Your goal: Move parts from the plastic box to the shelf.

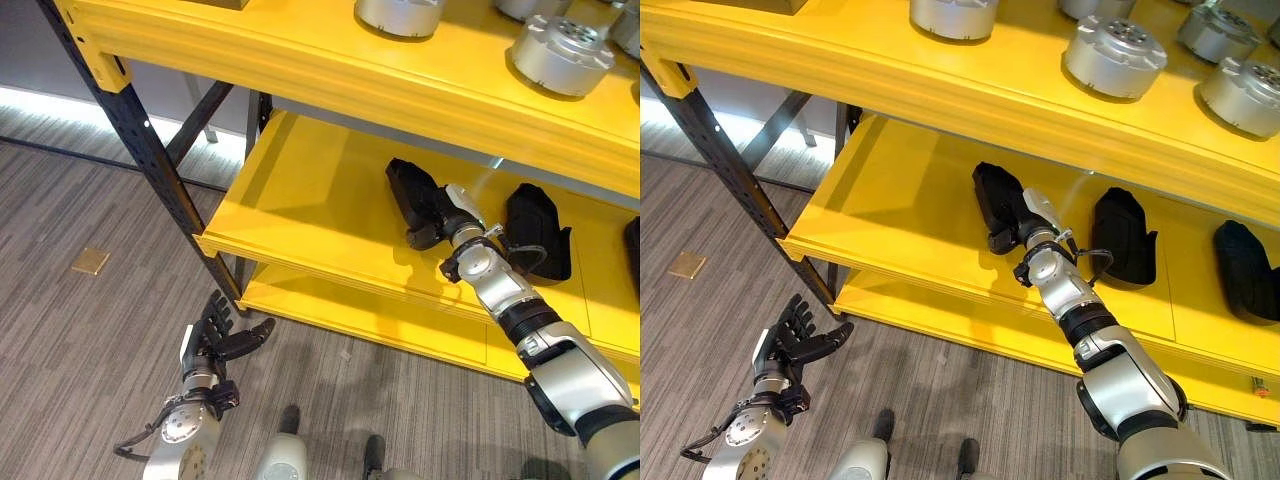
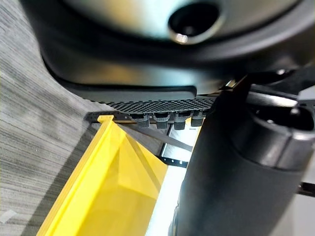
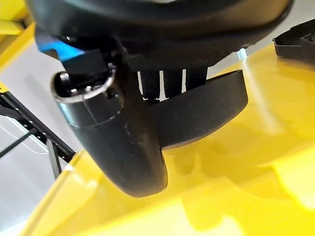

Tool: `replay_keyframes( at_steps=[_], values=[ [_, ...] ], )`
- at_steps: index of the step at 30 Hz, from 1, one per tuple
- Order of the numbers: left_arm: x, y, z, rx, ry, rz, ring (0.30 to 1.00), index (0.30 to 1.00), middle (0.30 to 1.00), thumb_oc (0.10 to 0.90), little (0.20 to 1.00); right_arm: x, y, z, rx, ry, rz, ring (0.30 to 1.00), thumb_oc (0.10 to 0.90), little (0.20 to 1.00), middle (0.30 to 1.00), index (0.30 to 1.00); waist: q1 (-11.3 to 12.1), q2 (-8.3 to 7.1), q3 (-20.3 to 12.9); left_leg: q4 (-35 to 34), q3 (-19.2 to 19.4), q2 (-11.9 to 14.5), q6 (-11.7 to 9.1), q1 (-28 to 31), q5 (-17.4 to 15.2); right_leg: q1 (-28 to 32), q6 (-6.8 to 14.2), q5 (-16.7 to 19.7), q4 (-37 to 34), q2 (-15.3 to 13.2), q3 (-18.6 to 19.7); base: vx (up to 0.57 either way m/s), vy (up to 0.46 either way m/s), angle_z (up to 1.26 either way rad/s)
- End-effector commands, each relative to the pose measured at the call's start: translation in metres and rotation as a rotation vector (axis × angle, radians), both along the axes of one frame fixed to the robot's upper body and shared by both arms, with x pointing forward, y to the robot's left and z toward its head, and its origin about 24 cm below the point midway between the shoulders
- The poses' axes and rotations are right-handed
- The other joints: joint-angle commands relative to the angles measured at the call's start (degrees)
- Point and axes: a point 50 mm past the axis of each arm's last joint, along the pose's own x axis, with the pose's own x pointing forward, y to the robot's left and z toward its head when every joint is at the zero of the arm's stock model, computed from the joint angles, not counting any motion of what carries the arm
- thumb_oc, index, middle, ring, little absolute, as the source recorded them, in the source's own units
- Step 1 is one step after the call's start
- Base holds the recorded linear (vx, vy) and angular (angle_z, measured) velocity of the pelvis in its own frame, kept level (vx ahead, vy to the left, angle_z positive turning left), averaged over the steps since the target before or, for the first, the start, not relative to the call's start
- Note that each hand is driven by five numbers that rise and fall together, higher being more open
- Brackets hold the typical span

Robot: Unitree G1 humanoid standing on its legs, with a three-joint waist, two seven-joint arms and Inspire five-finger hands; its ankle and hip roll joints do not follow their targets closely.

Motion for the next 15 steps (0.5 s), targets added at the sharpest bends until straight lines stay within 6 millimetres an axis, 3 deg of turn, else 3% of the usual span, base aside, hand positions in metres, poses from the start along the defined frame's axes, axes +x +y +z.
replay_keyframes(
  at_steps=[1, 15],
  values=[
    [0.012, 0.008, 0.044, 0.090, -0.208, -0.035, 1.000, 1.000, 1.000, 0.900, 1.000, 0.016, 0.003, 0.087, 0.063, -0.303, -0.034, 0.300, 0.400, 0.300, 0.300, 0.300, 0.4, -2.17, -3.7, 5.8, -0.6, 3.5, -1.2, -4.4, -5.5, -0.3, 5.0, -0.4, 3.8, -9.3, -1.2, 0.00, 0.000, 0.00],
    [0.012, 0.006, 0.044, 0.084, -0.208, -0.034, 1.000, 1.000, 1.000, 0.900, 1.000, 0.020, 0.012, 0.075, 0.172, -0.247, -0.051, 0.300, 0.400, 0.300, 0.300, 0.300, 0.4, -1.43, -2.8, 6.4, -0.9, 3.0, -1.0, -5.9, -5.4, -1.0, 5.0, -0.2, 3.8, -9.9, -1.6, 0.00, 0.000, 0.00]
  ],
)
